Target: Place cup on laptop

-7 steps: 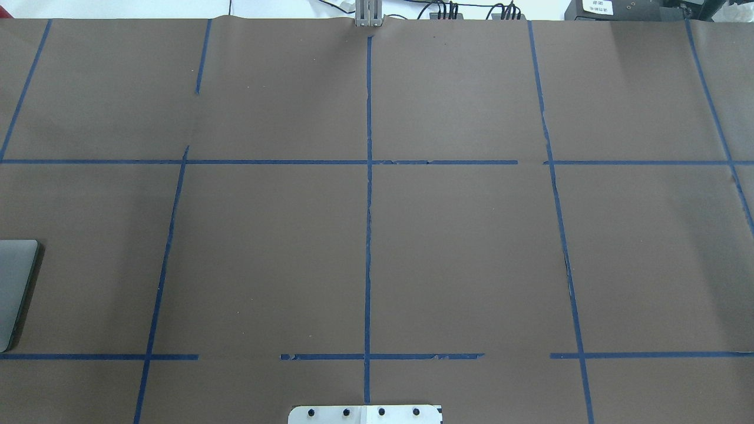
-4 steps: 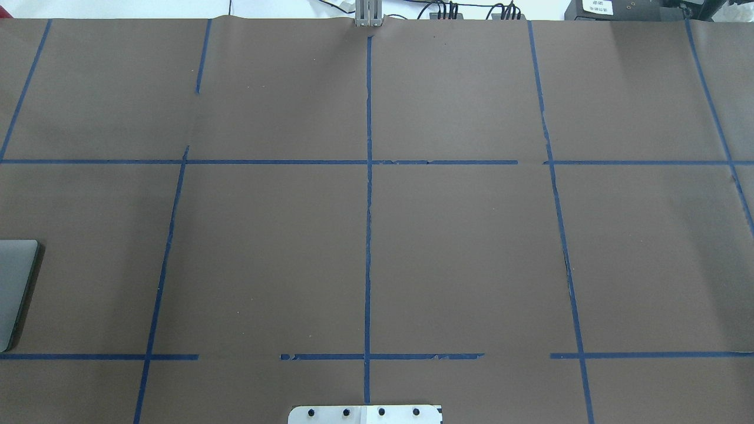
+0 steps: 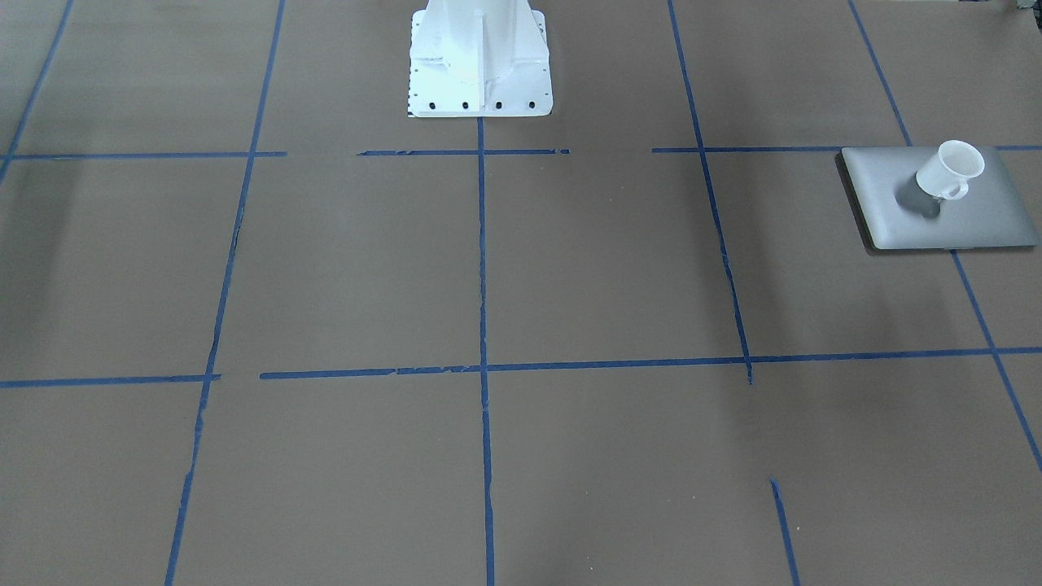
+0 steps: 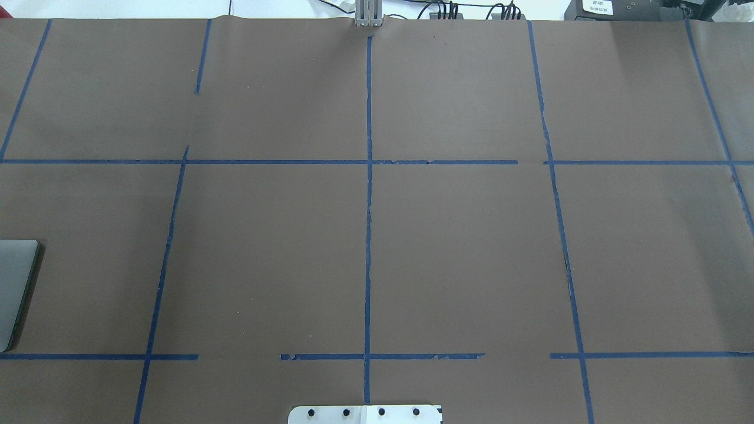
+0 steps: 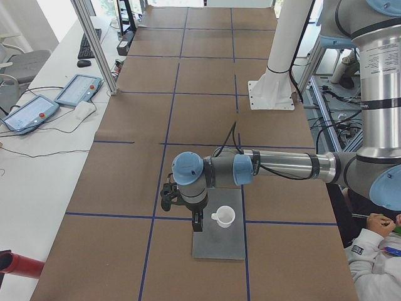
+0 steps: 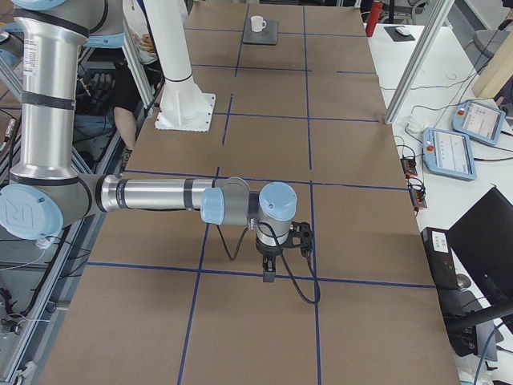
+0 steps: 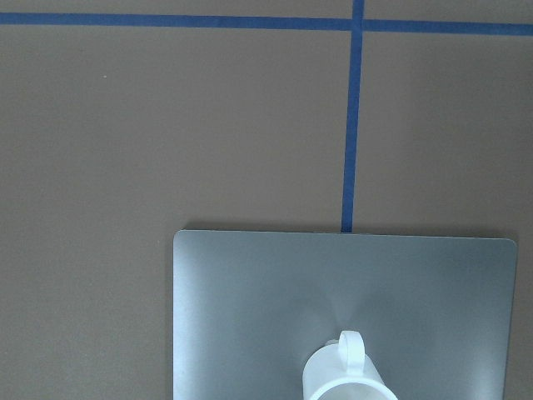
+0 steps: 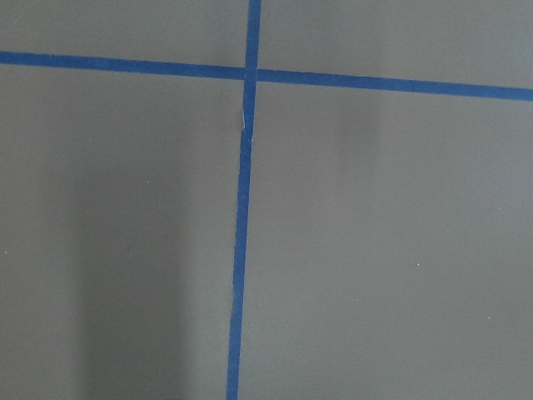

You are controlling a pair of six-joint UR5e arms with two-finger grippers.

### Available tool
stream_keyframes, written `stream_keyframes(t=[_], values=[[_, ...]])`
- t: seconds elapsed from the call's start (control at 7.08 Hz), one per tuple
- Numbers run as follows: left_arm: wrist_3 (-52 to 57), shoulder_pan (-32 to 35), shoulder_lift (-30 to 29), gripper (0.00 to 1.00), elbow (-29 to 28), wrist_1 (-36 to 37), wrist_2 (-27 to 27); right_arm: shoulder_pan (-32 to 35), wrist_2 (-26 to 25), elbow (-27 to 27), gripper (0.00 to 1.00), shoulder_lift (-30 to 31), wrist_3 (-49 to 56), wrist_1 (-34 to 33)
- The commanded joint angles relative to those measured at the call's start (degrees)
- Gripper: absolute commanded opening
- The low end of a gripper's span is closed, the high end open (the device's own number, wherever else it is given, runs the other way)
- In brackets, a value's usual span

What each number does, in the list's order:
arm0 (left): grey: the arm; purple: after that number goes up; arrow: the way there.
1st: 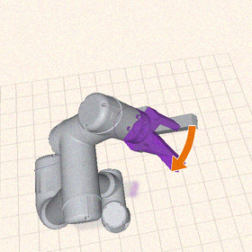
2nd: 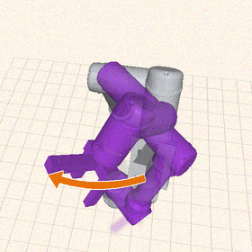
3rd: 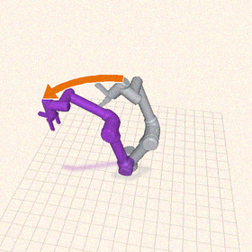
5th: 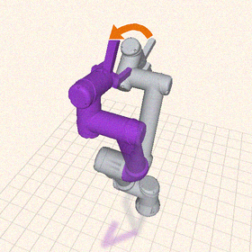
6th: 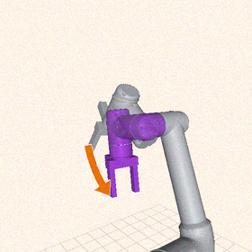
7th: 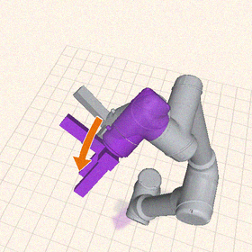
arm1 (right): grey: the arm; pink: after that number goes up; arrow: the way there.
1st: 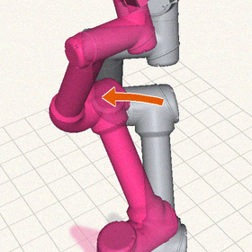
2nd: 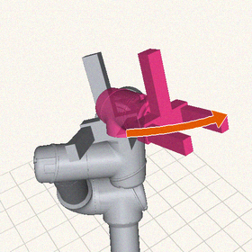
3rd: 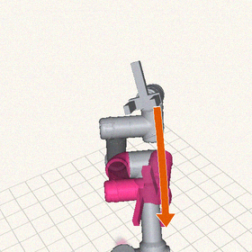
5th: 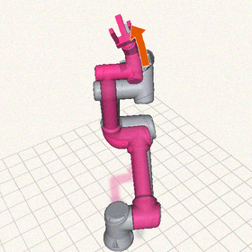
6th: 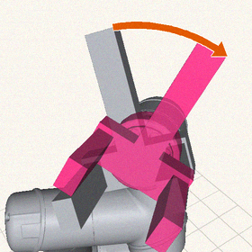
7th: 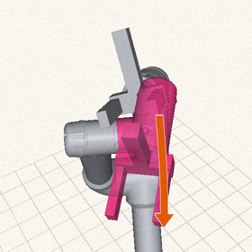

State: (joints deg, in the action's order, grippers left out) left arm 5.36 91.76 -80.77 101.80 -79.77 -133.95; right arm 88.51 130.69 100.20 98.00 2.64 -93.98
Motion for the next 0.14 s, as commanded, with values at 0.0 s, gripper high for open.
stream_keyframes(t=[0.0], values=[[0.0,0.0,-1.1,1.0,0.3,0.1,0.0,0.0,0.0,0.0,1.0,0.0,0.0,0.0]])
